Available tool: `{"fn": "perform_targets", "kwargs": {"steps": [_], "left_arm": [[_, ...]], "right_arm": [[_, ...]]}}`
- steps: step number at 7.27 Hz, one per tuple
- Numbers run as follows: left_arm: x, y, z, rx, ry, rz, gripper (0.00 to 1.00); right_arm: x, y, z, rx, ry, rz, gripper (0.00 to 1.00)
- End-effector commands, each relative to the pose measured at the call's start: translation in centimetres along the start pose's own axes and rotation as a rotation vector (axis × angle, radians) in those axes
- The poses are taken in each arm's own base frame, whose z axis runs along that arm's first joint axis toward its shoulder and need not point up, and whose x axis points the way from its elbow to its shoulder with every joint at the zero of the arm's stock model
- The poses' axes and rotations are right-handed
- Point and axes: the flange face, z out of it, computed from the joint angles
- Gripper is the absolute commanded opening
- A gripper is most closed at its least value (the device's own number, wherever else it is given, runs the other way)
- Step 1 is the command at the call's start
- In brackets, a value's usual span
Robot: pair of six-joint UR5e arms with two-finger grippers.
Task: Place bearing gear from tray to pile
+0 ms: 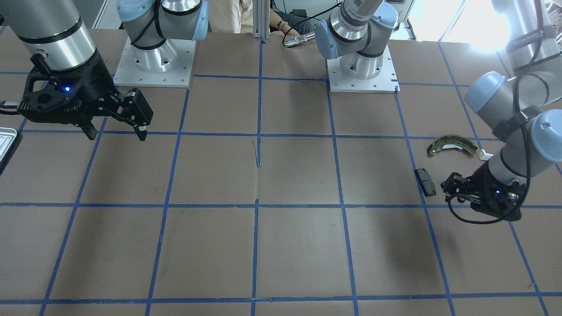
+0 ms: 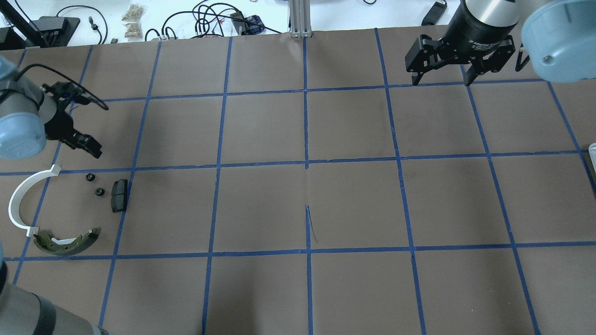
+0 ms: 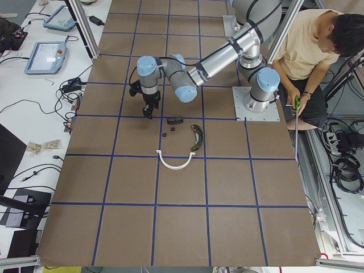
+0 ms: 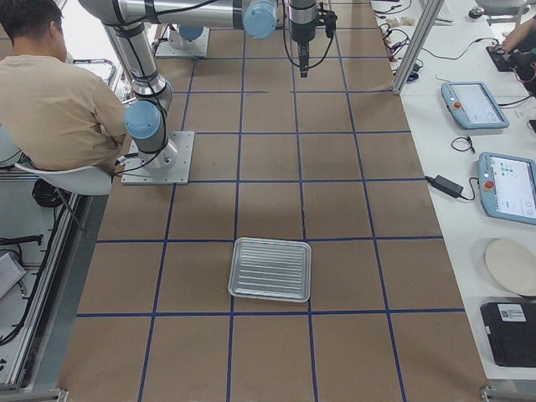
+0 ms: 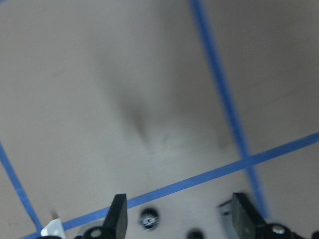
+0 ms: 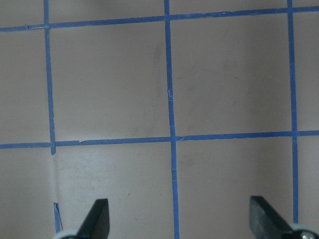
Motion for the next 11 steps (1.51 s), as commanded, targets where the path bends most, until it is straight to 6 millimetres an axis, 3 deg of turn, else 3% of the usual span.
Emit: {"fn": "perform_targets", "kwargs": {"steps": [1, 2, 3, 4, 6, 7, 11], "left_arm": [[11.1, -3.5, -6.6, 0.015, 0.062, -0.127, 0.79], [15.7, -4.5, -8.8, 0.046, 0.051, -0.163, 0.86], [19.9, -4.2, -11.3, 0.054, 0.033, -0.167, 0.92], [21.3, -2.9, -14.0, 0.061, 0.028, -0.162, 1.0], [22.6, -0.1, -20.4, 0.052, 0.048, -0.227, 1.0], [22.8, 0.5, -21.0, 0.062, 0.042, -0.226, 1.0], [22.8, 2.2, -20.1, 0.051, 0.051, -0.242, 1.0]], "right_arm": [[0.0, 0.0, 0.0, 0.001, 0.0, -0.001, 1.0], [0.0, 0.0, 0.0, 0.001, 0.0, -0.001, 1.0], [0.0, 0.0, 0.0, 0.001, 0.0, -0.001, 1.0], [0.0, 0.0, 0.0, 0.001, 0.0, -0.001, 1.0], [0.0, 0.0, 0.0, 0.001, 0.002, -0.001, 1.0], [0.0, 0.0, 0.0, 0.001, 0.002, -0.001, 1.0], [0.0, 0.0, 0.0, 0.001, 0.0, -0.001, 1.0]]}}
